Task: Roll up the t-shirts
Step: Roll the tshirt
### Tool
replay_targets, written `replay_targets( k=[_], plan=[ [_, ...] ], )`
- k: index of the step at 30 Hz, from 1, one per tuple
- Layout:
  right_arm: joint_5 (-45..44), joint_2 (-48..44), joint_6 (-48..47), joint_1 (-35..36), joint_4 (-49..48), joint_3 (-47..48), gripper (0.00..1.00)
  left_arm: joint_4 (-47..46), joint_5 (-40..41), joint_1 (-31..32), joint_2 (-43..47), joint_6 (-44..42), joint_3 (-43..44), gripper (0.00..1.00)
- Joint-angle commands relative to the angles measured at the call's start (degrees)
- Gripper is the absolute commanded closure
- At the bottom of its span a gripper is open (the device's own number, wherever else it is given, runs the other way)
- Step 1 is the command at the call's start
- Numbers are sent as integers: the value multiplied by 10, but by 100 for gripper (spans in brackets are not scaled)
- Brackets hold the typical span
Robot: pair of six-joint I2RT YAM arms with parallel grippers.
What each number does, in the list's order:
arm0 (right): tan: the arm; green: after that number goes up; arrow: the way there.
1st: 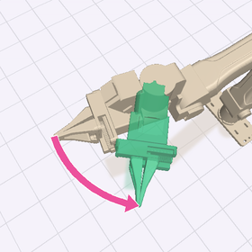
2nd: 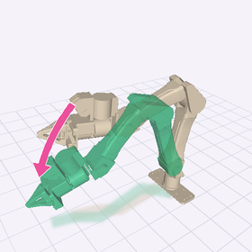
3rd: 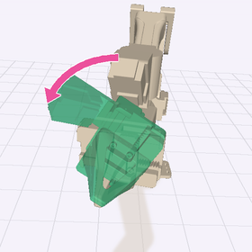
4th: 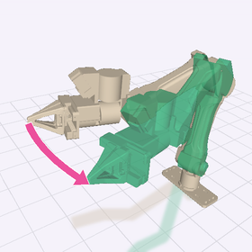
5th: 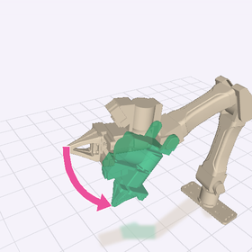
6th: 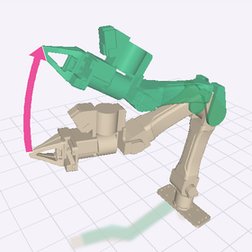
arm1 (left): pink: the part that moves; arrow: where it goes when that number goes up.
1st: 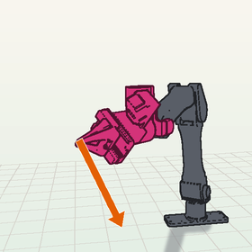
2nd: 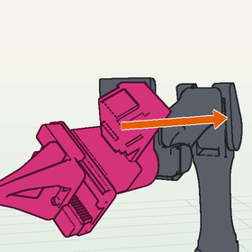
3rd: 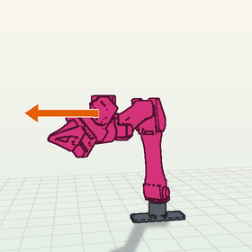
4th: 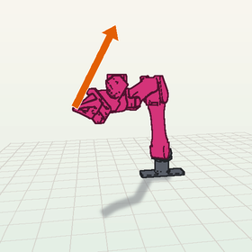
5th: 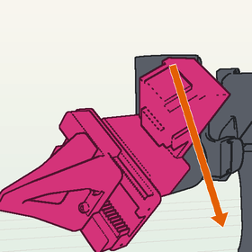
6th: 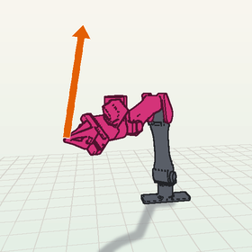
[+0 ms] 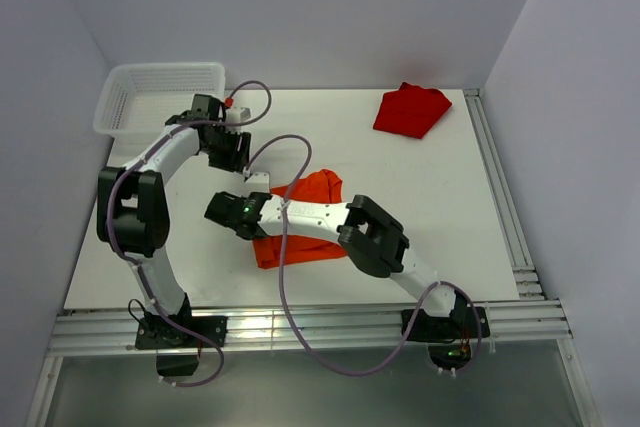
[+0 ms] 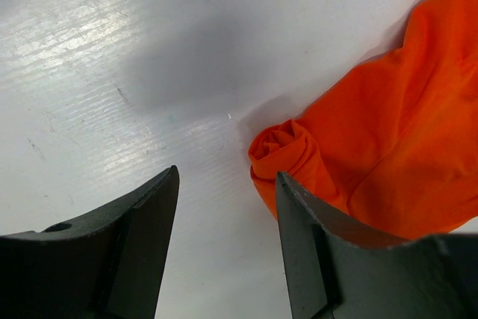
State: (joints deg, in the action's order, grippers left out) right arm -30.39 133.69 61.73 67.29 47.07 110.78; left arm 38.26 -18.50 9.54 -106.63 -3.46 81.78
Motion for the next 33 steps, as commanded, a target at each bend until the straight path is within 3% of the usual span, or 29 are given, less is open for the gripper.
replay_targets(
  k=[1,4,9,16,20,27,33],
  plan=[
    [52,-1,-18,-2,-41,-59,78,6,-24,-6,42,-11,8,40],
    [103,-50,-39,-10,-157,-138,84,9,-32,-11,48,-14,7,40],
    [191,-134,-37,-33,-367,-273,85,16,-45,-21,57,-18,1,40],
    [296,-204,50,-76,-604,-436,85,16,-54,-24,76,-27,-25,40],
    [335,-214,106,-108,-762,-528,84,11,-62,-24,81,-30,-42,40],
    [386,-184,205,-134,-954,-606,83,3,-104,-23,73,-32,-81,41],
    [397,-141,254,-147,-1049,-624,83,-6,-130,-20,46,-27,-99,41]
  ],
)
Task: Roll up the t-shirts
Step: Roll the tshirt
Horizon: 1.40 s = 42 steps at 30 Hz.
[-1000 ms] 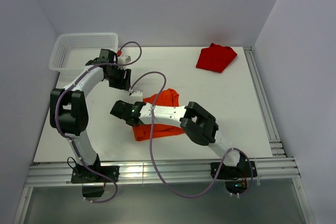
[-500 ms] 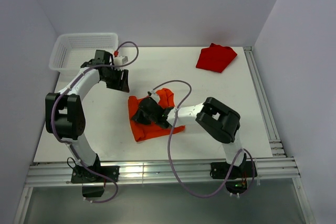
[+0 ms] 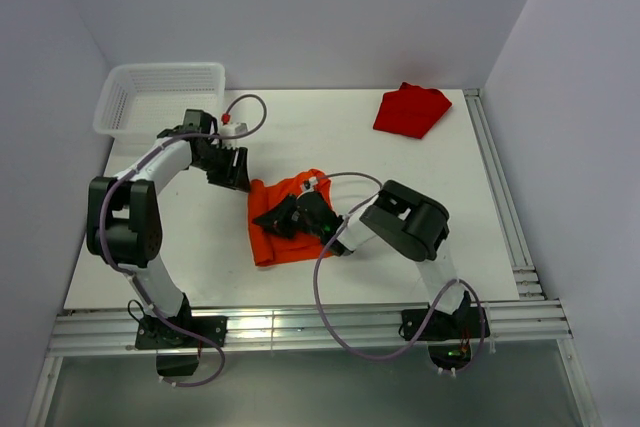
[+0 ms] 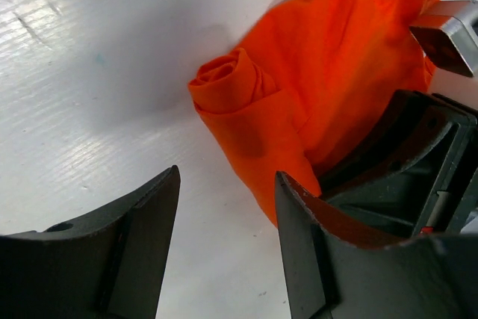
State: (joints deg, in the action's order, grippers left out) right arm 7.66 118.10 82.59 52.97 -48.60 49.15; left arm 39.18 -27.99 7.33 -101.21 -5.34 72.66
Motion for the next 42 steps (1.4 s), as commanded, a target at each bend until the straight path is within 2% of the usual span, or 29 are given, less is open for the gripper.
replay_targets(
  k=[1,8,13,16,21,29,35,42],
  plan=[
    [13,22,53,-6,-104,-12,83,-22,-32,4,-12,-7,-9,41],
    [-4,58,114,-12,-213,-60,82,-55,6,36,-38,12,-30,44],
    [-16,72,140,-12,-242,-77,80,-72,56,53,-39,19,-35,44],
    [-26,49,124,-11,-180,-78,71,-81,98,70,-36,24,-37,45],
    [-60,-18,52,-8,33,-50,60,-88,145,92,-40,24,-38,46],
    [-175,-102,-29,19,316,27,49,-91,168,103,-40,24,-36,46],
    [-252,-124,-60,48,453,96,45,-90,170,106,-40,24,-35,46],
    [-341,-130,-88,82,584,183,46,-90,170,106,-41,23,-36,47]
  ],
)
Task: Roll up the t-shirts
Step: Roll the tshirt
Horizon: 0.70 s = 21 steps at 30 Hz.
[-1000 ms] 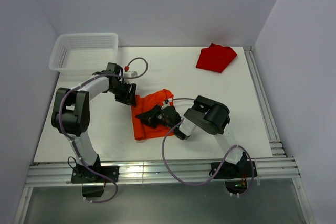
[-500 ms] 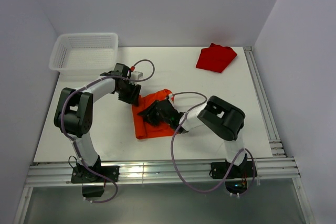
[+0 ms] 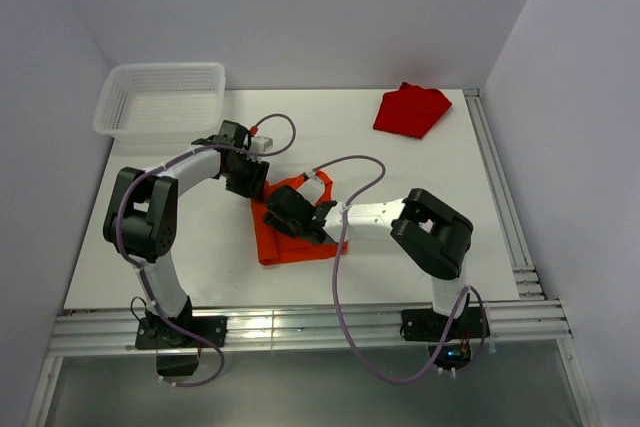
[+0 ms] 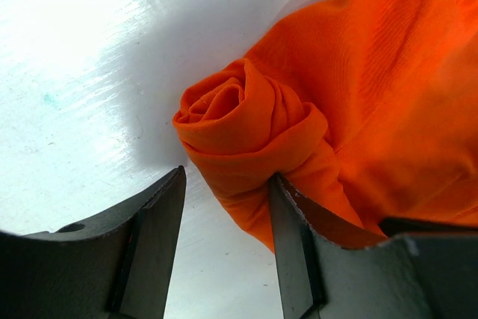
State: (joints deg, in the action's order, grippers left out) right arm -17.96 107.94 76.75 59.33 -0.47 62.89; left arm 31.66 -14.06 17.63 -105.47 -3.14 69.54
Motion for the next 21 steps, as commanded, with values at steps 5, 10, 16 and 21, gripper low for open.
replay_targets(
  k=[5,10,16,21],
  plan=[
    [-141,-6,-47,46,214,138,47,-14,29,4,2,1,-5,46],
    [-173,35,-78,69,273,230,48,-13,26,5,1,1,-3,47],
    [-163,99,-117,80,315,304,48,-12,24,5,2,1,-2,46],
    [-168,154,-122,84,380,356,48,-10,22,5,3,-2,-2,46]
  ],
)
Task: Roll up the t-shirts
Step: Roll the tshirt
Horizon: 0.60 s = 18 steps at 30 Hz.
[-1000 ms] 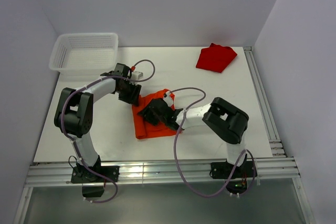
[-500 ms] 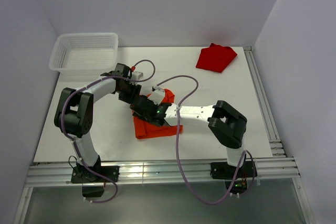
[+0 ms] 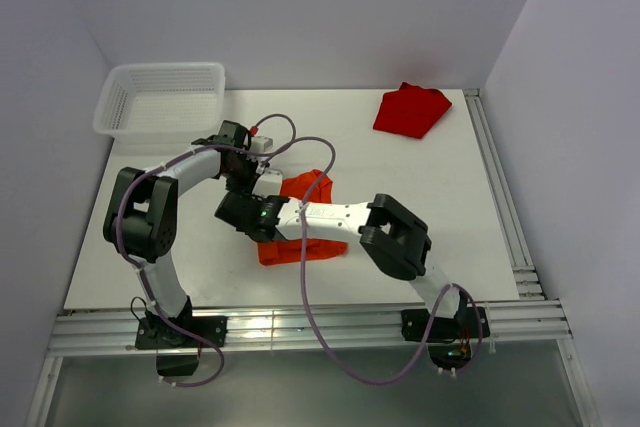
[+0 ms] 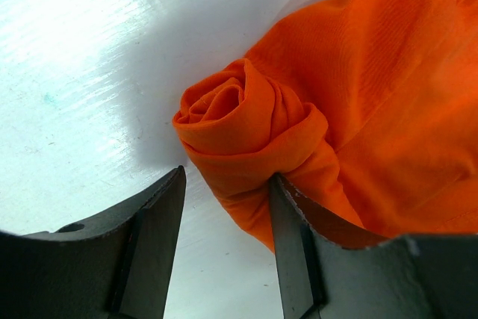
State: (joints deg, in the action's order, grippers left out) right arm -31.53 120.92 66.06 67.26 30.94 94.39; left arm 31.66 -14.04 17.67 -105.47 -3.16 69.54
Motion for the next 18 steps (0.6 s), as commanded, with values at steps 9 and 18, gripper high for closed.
replay_targets(
  k=[9,18],
  plan=[
    [-50,74,-5,17,161,102,46,-10,14,5,8,-5,-1,43],
    [-47,85,6,18,196,98,43,2,5,4,14,-8,19,40]
  ],
)
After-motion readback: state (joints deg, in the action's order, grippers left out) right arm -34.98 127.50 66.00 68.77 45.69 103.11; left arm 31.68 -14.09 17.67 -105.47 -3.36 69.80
